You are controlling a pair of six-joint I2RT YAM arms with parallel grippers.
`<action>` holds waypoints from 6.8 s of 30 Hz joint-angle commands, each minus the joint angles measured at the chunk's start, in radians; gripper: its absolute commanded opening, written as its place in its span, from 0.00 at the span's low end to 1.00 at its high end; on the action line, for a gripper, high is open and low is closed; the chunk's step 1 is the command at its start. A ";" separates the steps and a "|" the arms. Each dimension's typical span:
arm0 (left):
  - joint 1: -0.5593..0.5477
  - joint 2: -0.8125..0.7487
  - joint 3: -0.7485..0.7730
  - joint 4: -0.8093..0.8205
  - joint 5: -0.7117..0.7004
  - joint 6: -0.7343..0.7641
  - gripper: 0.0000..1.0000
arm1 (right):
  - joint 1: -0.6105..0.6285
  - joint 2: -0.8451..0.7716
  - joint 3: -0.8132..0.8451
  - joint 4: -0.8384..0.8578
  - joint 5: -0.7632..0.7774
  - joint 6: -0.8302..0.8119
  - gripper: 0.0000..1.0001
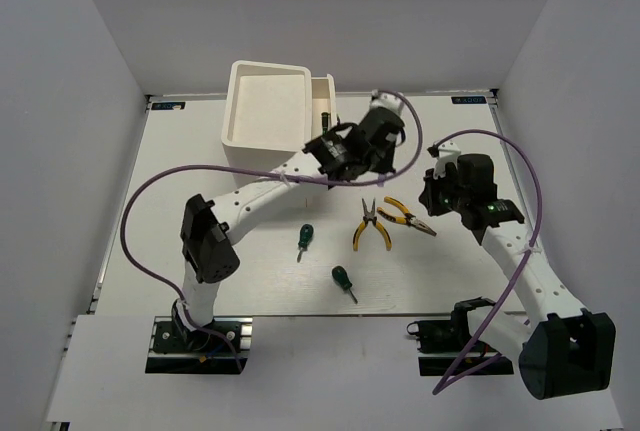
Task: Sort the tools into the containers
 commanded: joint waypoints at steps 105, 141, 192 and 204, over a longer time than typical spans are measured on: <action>1.030 -0.346 -0.510 0.027 0.469 0.062 0.72 | 0.263 1.094 1.212 0.063 -0.387 0.207 0.09; 1.066 -0.412 -0.548 -0.039 0.497 0.071 0.83 | 0.186 1.281 1.149 0.311 -0.842 -0.331 0.72; 1.140 -0.495 -0.490 -0.111 0.369 0.071 0.86 | 0.101 0.987 0.787 0.290 -0.694 -0.367 0.32; 0.944 -0.754 -0.650 -0.010 0.900 0.353 0.18 | 0.076 0.698 0.602 0.011 -0.346 -0.338 0.00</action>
